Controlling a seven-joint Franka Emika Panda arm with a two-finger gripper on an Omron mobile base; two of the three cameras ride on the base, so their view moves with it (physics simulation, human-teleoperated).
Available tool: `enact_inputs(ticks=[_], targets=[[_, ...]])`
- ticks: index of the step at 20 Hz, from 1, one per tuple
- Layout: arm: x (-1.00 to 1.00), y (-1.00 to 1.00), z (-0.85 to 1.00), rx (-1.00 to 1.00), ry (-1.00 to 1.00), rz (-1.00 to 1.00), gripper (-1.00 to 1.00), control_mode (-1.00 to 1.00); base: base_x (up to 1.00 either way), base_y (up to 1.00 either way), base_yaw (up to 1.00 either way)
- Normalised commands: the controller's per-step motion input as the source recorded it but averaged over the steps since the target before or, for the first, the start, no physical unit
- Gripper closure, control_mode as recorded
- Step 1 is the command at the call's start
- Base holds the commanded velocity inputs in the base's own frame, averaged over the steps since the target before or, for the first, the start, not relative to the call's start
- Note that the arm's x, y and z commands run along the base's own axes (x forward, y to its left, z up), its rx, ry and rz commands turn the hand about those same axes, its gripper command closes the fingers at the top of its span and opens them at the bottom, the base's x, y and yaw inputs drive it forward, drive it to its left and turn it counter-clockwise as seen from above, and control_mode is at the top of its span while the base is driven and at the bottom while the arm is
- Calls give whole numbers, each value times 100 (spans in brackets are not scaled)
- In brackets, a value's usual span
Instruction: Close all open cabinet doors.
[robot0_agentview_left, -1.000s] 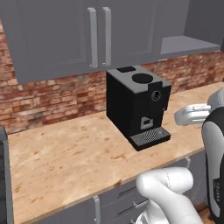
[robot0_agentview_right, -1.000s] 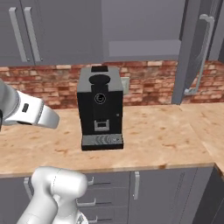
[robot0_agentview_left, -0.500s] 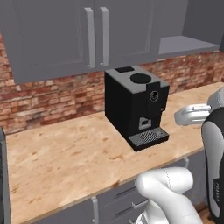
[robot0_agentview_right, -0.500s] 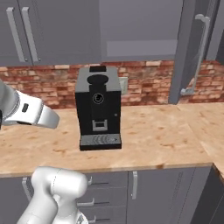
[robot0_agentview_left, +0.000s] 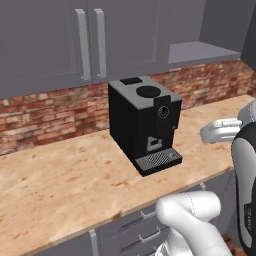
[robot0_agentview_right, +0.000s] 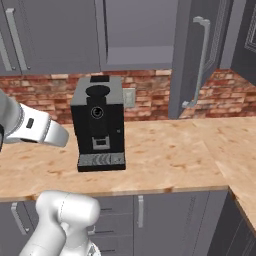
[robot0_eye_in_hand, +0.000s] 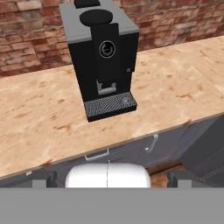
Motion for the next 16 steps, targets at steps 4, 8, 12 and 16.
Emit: enact_inputs(ticks=[4,8,12,16], targets=[[0,0,0,0,0,0,-100,100,-8,-39,0],[0,0,0,0,0,0,-100,100,-2,-35,0],[0,0,0,0,0,0,-100,100,-1,-23,0],[-1,0,0,0,0,0,-100,-100,-2,-2,0]])
